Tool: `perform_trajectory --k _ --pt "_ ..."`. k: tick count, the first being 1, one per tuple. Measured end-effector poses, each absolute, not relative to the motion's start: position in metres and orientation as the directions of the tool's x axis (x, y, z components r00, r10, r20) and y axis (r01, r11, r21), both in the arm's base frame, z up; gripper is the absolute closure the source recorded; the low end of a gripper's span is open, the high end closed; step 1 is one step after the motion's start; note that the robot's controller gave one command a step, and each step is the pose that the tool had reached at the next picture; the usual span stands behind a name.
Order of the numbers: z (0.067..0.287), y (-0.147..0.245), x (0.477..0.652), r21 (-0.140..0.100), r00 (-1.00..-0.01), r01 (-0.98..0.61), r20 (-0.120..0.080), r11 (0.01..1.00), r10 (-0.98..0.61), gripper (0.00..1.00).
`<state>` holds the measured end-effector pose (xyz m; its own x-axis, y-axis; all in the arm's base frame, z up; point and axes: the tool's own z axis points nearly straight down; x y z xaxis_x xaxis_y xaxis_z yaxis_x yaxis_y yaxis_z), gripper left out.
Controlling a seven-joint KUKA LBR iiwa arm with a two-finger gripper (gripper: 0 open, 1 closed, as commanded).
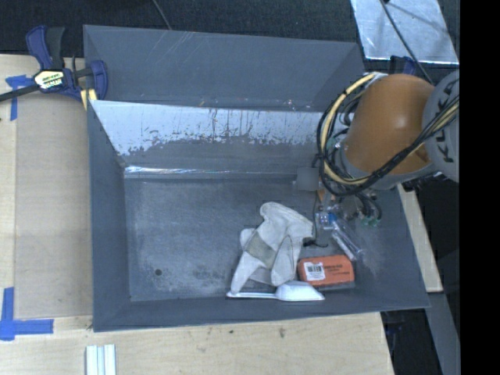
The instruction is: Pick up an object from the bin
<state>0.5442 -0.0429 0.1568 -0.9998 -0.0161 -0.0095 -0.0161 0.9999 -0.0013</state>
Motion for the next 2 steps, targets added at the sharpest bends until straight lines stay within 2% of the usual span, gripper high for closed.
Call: perform_trajectory --k 1,2 --pt "0.069 -0.027 0.588 -0.001 -0.988 -0.154 -0.006 0.988 -0.154 0.00" --pt "0.071 -0.013 0.588 -0.003 -0.927 -0.376 -0.006 0.927 -0.376 0.00"
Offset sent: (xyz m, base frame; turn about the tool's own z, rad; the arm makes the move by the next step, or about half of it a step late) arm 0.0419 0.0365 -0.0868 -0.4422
